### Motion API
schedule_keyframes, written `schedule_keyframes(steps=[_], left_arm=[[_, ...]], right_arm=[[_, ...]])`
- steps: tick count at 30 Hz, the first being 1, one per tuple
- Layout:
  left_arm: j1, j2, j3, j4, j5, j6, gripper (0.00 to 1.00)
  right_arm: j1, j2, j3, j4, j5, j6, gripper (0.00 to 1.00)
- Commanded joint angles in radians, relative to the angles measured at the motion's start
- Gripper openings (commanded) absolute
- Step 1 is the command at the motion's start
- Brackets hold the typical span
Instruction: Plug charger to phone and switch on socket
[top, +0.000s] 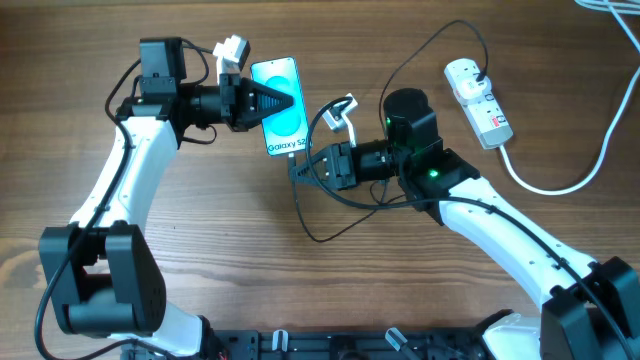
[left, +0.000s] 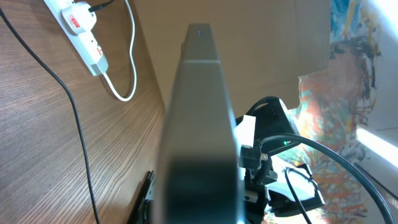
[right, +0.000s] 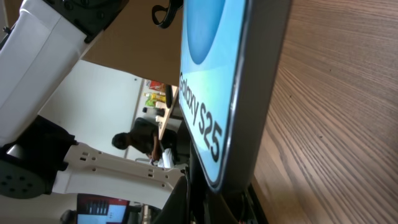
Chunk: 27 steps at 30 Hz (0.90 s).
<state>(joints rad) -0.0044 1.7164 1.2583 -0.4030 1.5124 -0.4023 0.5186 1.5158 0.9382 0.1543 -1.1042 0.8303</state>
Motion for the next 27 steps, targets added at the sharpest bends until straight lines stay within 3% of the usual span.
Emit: schedule_keyframes(steps=[1,17,27], left_arm=[[-0.005,-0.007,0.005,-0.004,0.051,0.002,0.04],[-0.005,-0.007,0.005,-0.004,0.051,0.002,0.04],[-0.005,-0.007,0.005,-0.003,0.056,0.006,0.04]], right_arm=[[-0.005,0.001,0.002,0.021,0.085,0.008,0.04],[-0.006,0.063,0.002,0.022,0.106,-0.014,0.04],[-0.052,0.063,0.002,0.056,-0.010,-0.045,0.04]])
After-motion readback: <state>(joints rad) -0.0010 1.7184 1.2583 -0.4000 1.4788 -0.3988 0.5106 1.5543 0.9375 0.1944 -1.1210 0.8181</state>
